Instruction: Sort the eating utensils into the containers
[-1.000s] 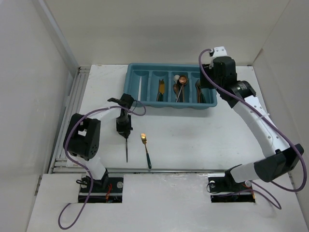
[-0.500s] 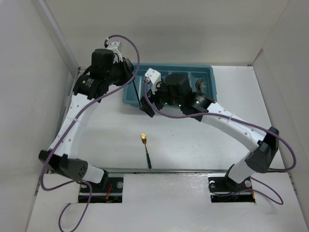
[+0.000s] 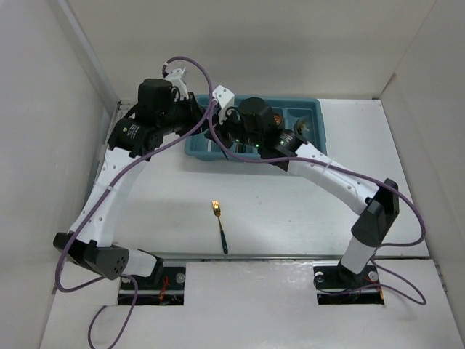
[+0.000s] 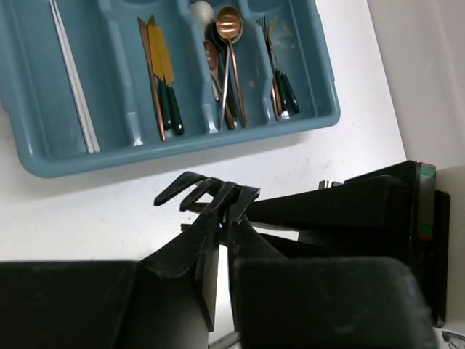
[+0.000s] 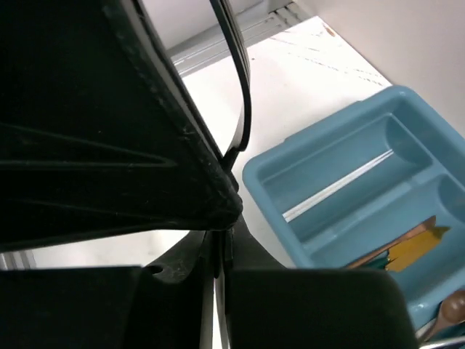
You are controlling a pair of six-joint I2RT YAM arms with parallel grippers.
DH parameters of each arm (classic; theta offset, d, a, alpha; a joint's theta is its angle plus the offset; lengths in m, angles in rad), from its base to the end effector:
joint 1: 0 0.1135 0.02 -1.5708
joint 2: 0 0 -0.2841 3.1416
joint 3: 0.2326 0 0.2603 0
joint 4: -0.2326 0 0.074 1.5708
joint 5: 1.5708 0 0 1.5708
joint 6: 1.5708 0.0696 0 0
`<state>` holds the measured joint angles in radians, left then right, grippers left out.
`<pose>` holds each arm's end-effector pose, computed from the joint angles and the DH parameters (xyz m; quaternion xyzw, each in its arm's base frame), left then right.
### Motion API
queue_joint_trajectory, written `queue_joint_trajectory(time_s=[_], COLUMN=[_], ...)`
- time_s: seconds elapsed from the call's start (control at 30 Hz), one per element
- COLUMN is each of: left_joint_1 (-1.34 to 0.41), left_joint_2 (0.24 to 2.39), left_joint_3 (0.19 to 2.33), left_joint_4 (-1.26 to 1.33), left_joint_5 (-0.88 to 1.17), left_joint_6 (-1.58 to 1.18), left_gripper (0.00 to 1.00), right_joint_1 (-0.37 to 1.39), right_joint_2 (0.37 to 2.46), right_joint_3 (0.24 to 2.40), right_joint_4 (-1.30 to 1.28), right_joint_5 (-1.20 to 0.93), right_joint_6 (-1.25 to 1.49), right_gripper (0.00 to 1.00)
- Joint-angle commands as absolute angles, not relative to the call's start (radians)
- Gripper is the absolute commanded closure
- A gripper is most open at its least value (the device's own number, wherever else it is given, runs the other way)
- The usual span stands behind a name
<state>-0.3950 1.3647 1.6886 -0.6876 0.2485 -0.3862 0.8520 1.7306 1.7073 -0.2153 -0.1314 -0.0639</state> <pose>0.2842 -0.1371 0.4788 0.0739 0.8167 -0.3088 0.4819 0.2952 0.3513 0.4143 -0.3832 0.6858 0.2844 0.5495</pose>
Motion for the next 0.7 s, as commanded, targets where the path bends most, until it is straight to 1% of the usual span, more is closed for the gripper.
queue_joint_trajectory(time_s=[0.0, 0.03, 0.07, 0.1, 0.13, 0.27, 0.3, 0.33, 0.4, 0.43, 0.47, 0.53, 0.67], left_joint_1=[-0.403, -0.403, -0.403, -0.403, -0.403, -0.403, -0.403, -0.403, -0.403, -0.403, -0.403, -0.403, -0.403], left_joint_2=[1.333, 1.333, 1.333, 1.333, 1.333, 1.324, 1.313, 1.313, 1.299, 1.289, 1.278, 1.266, 1.243], left_joint_3=[1.684, 1.675, 1.675, 1.663, 1.663, 1.640, 1.629, 1.629, 1.599, 1.588, 1.588, 1.562, 1.539], left_joint_4=[-0.670, -0.670, -0.670, -0.670, -0.670, -0.670, -0.670, -0.681, -0.681, -0.681, -0.681, -0.669, -0.657], left_joint_5=[0.285, 0.285, 0.276, 0.267, 0.258, 0.155, 0.081, 0.039, -0.068, -0.096, -0.124, -0.221, -0.374], left_joint_6=[-0.396, -0.396, -0.396, -0.396, -0.396, -0.376, -0.365, -0.365, -0.338, -0.328, -0.328, -0.328, -0.319], left_gripper=[0.78, 0.53, 0.31, 0.12, 0.00, 0.00, 0.00, 0.00, 0.00, 0.00, 0.00, 0.00, 0.00], right_joint_1=[0.859, 0.859, 0.859, 0.848, 0.838, 0.717, 0.642, 0.605, 0.528, 0.458, 0.424, 0.347, 0.281], right_joint_2=[1.708, 1.698, 1.689, 1.680, 1.663, 1.649, 1.649, 1.670, 1.748, 1.779, 1.843, 1.906, 2.035], right_joint_3=[1.737, 1.727, 1.712, 1.703, 1.692, 1.651, 1.651, 1.687, 1.738, 1.785, 1.807, 1.848, 1.908], right_joint_4=[-0.114, -0.103, -0.103, -0.103, -0.103, -0.156, -0.187, -0.274, -0.363, -0.427, -0.452, -0.495, -0.569], right_joint_5=[-0.127, -0.127, -0.106, -0.089, -0.072, -0.005, 0.042, 0.081, 0.185, 0.210, 0.224, 0.224, 0.224], right_joint_6=[-0.026, -0.017, -0.017, -0.008, -0.008, 0.012, 0.012, 0.012, -0.015, -0.015, -0.026, -0.026, -0.026], right_gripper=[1.00, 1.00, 1.00, 1.00, 1.00, 1.00, 1.00, 1.00, 1.00, 1.00, 1.00, 1.00, 1.00])
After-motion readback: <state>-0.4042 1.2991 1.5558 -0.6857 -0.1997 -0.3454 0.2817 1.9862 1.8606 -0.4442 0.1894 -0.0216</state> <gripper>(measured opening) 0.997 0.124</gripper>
